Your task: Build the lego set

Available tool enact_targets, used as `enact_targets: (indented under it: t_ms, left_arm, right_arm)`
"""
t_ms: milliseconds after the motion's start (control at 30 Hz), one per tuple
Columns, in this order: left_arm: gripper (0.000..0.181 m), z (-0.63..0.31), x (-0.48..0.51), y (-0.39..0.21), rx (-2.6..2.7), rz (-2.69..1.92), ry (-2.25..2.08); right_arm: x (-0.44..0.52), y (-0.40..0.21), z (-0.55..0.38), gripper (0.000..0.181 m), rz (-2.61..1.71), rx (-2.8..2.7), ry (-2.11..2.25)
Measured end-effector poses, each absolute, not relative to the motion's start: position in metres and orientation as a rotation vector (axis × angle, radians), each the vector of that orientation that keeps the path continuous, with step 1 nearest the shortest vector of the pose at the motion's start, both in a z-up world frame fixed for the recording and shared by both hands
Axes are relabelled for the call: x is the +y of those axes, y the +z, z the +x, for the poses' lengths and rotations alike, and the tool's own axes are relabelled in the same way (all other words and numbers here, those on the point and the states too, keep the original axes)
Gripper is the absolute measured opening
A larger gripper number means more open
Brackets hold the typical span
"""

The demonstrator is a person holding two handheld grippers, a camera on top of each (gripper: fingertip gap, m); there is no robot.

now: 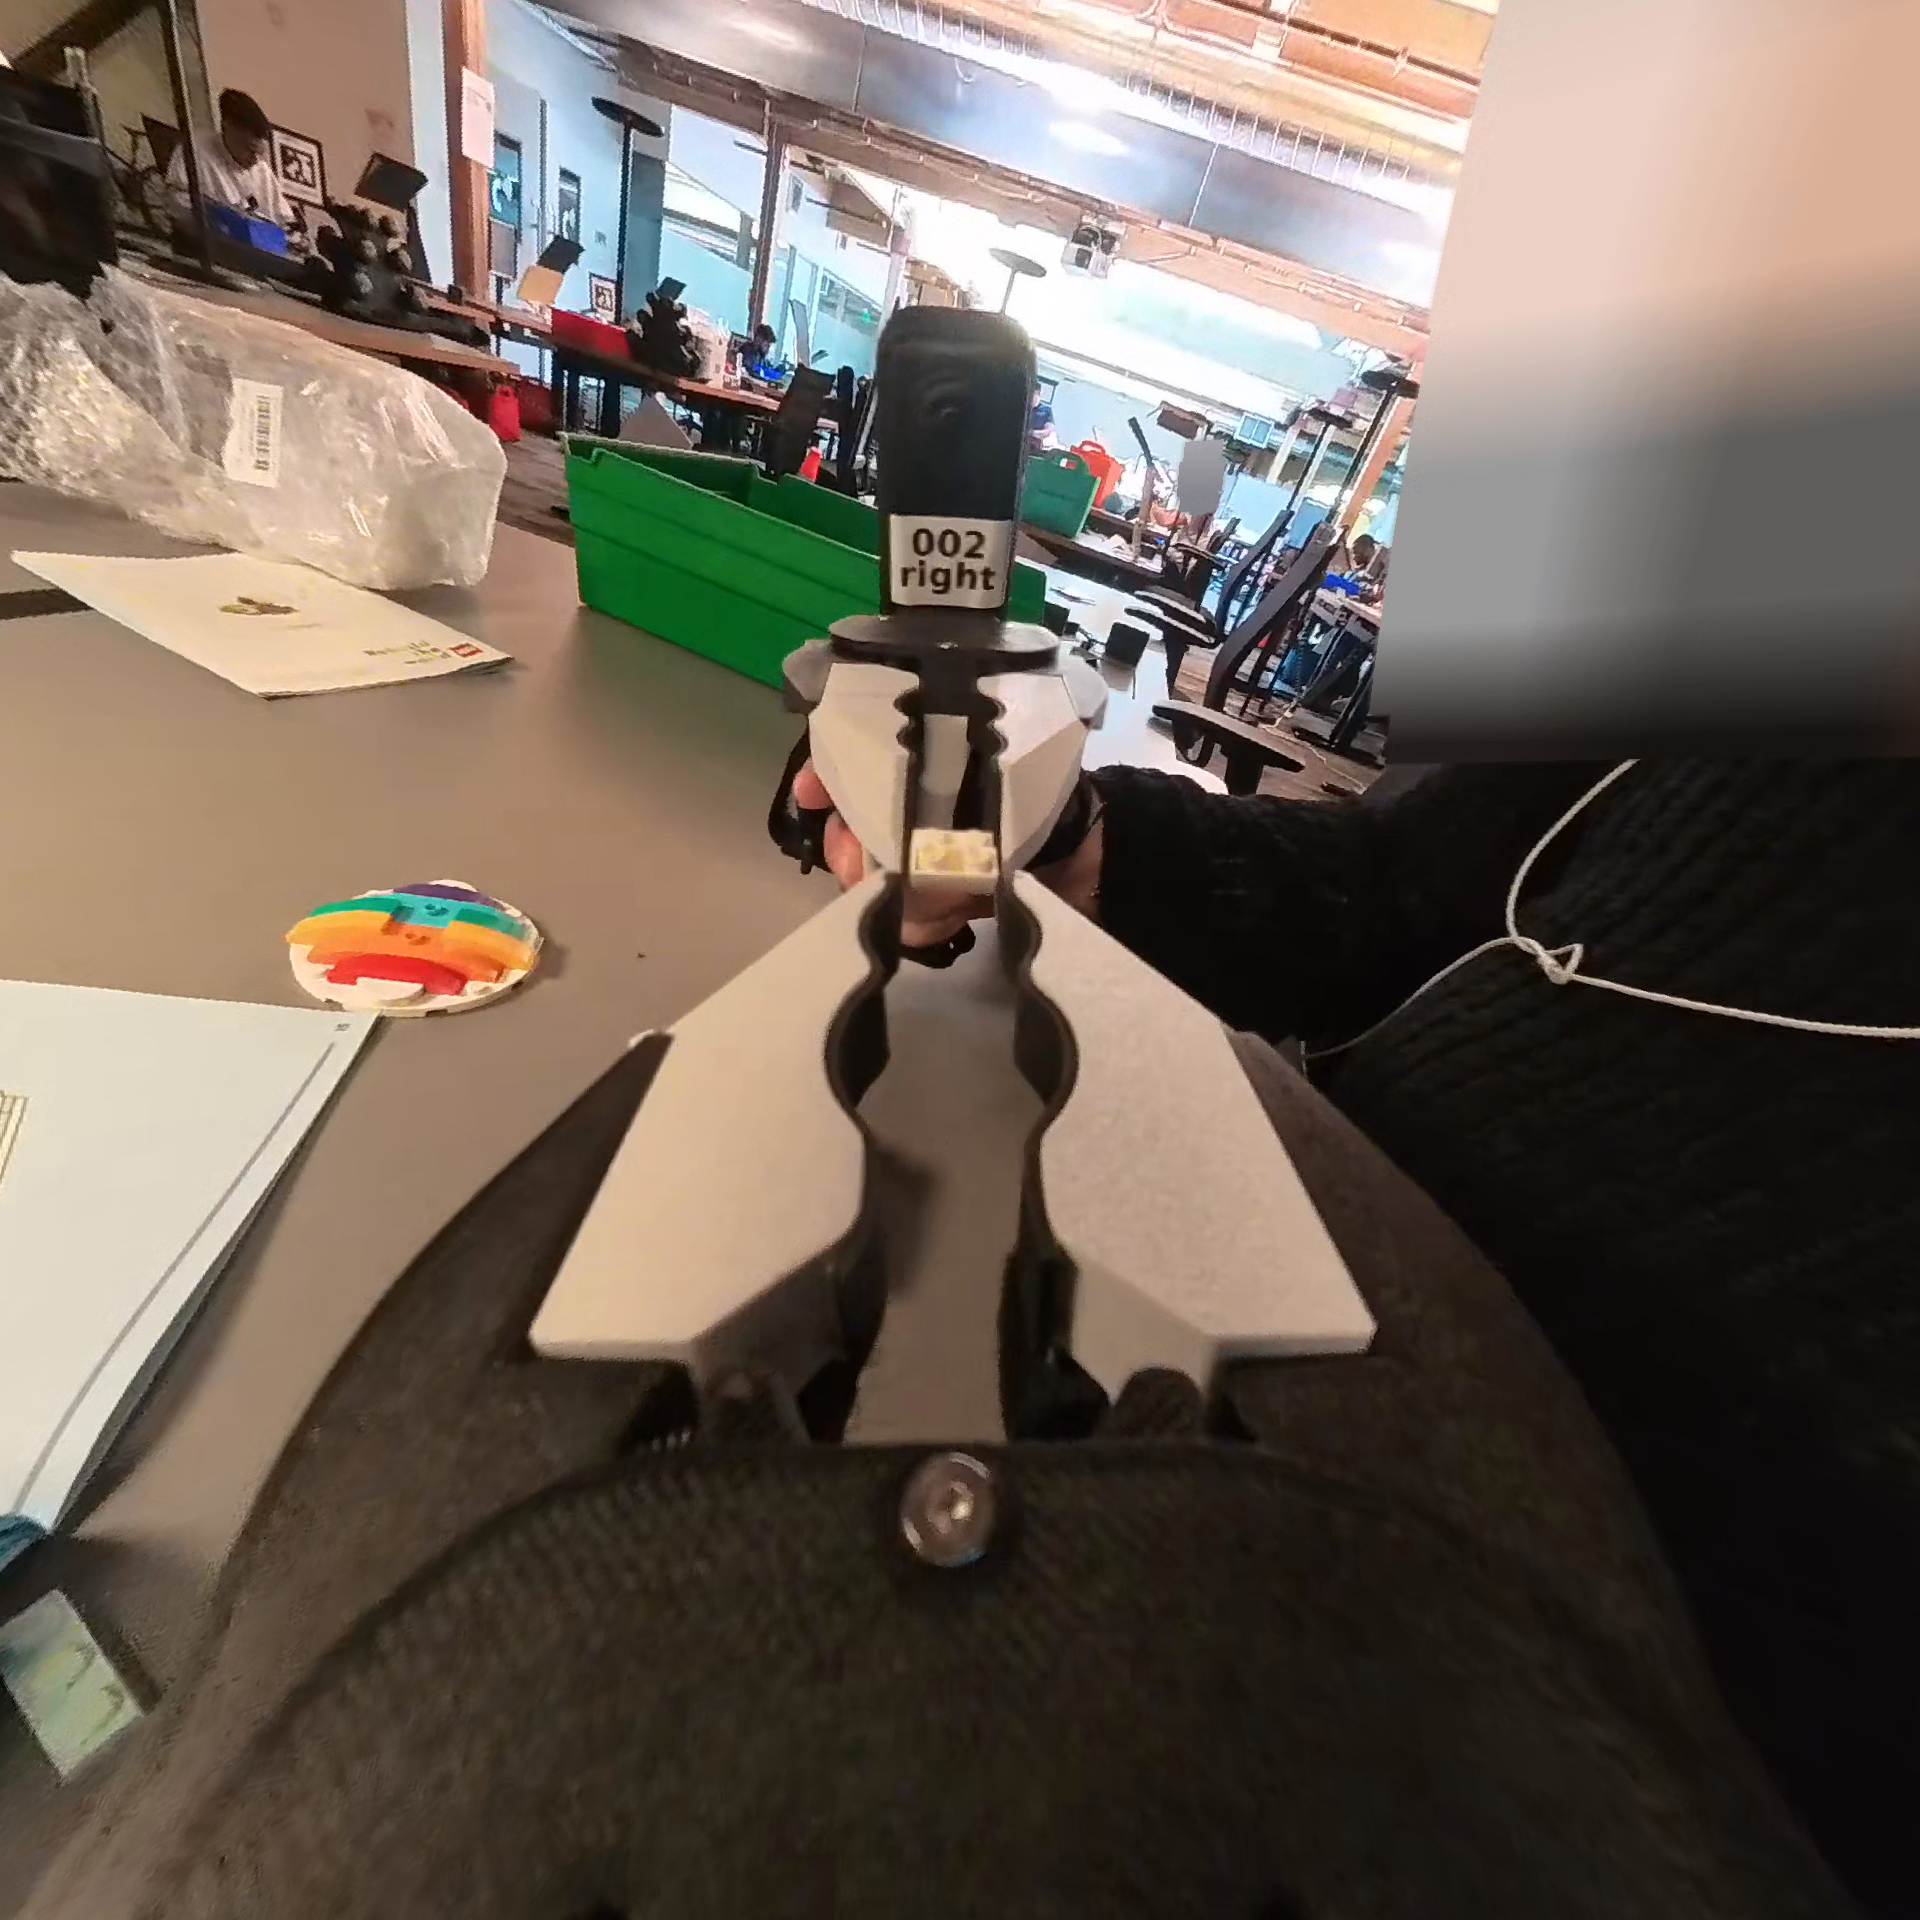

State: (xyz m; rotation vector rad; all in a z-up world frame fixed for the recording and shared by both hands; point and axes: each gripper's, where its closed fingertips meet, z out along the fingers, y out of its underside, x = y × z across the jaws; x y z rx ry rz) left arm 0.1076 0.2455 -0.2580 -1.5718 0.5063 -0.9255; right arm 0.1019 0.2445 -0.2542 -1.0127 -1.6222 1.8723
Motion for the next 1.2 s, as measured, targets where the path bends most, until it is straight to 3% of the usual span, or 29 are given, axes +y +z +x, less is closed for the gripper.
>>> enact_targets:
  t_ms: [767, 867, 1033, 1067, 1200]
  left_arm:
    - [0.015, 0.1083, 0.2455, -0.2544, 0.463, -1.527, -1.013]
    - [0.022, 0.1084, 0.2467, -0.2567, 0.451, -1.542, -1.016]
    - [0.014, 0.1108, 0.2439, -0.2561, 0.489, -1.533, -1.015]
    - [0.000, 0.1123, 0.2413, -0.2547, 0.505, -1.519, -1.024]
    - [0.000, 0.1135, 0.2424, -0.2569, 0.504, -1.531, -1.005]
  right_arm:
    - [0.2423, -0.2507, 0.1003, 0.014, -0.953, -1.586, 1.854]
    - [0.2418, -0.2490, 0.1007, 0.014, -0.942, -1.573, 1.863]
    - [0.2416, -0.2488, 0.1014, 0.015, -0.948, -1.564, 1.856]
    - [0.2425, -0.2489, 0.1016, 0.015, -0.956, -1.555, 1.842]
    - [0.2430, -0.2508, 0.1021, 0.015, -0.949, -1.568, 1.842]
